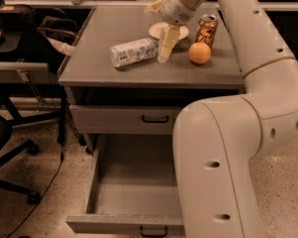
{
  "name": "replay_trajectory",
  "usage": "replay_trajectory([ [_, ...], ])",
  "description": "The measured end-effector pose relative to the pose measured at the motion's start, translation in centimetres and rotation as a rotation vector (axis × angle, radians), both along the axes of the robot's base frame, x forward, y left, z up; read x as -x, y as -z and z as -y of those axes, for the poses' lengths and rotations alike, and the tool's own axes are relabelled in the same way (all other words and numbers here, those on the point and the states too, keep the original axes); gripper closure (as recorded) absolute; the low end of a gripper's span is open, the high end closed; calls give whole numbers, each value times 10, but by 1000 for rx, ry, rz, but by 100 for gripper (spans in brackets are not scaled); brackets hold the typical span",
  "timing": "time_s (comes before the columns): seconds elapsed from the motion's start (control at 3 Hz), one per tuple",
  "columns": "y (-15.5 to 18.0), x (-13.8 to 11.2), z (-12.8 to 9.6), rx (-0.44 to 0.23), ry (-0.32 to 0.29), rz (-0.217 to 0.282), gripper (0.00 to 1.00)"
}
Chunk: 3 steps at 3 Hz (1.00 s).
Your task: Place blue plastic bottle into middle drawer
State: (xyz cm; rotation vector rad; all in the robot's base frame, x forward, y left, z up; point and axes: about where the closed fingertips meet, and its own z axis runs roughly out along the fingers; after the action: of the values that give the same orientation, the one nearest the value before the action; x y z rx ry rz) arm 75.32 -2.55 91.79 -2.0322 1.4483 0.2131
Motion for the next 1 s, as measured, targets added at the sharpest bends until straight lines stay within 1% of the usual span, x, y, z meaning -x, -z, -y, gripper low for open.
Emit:
replay_trajectory([
  [0.67,16,3,-54,20,-144,-14,0],
  [1.0,25,6,-71,34,-186,-32,0],
])
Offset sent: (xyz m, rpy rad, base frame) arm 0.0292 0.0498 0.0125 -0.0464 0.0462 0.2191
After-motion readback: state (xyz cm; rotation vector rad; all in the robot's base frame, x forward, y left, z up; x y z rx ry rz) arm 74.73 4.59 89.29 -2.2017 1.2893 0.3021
